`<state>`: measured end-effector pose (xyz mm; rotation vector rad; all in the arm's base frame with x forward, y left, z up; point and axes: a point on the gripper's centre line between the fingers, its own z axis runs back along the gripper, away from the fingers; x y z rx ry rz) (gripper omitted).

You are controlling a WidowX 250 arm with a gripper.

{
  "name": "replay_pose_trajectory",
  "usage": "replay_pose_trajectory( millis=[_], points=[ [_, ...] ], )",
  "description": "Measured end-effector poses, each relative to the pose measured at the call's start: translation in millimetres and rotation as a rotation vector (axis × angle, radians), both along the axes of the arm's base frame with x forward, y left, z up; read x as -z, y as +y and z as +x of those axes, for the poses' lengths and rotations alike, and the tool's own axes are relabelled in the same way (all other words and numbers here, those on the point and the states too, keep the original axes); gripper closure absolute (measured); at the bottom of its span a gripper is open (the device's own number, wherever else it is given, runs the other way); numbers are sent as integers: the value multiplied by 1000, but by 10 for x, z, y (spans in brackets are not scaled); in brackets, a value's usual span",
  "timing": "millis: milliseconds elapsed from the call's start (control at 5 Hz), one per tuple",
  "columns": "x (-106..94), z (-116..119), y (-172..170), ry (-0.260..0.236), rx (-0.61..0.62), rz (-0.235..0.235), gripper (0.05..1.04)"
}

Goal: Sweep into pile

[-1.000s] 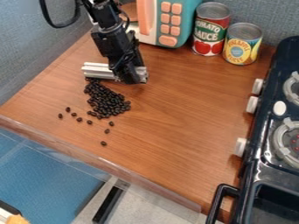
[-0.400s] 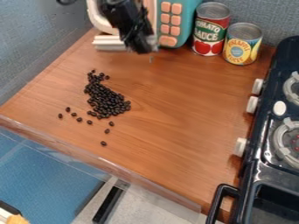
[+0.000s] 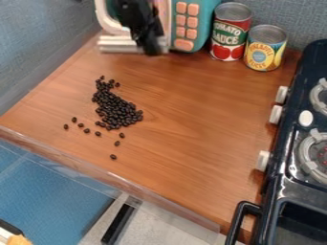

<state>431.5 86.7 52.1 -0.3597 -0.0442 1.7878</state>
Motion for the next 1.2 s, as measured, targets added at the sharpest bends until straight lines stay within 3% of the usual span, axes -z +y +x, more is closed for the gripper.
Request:
replay_pose_trajectory(
  millis=[400, 600, 800, 1000, 1200],
  points=[
    [143, -16, 130, 96, -70, 51, 693],
    [191, -51, 155, 124, -67, 67, 631],
    [215, -62, 159, 139, -52, 70, 314],
    [197, -59, 140, 141, -35, 65, 81],
    [189, -38, 127, 125, -9, 61, 74]
  ],
)
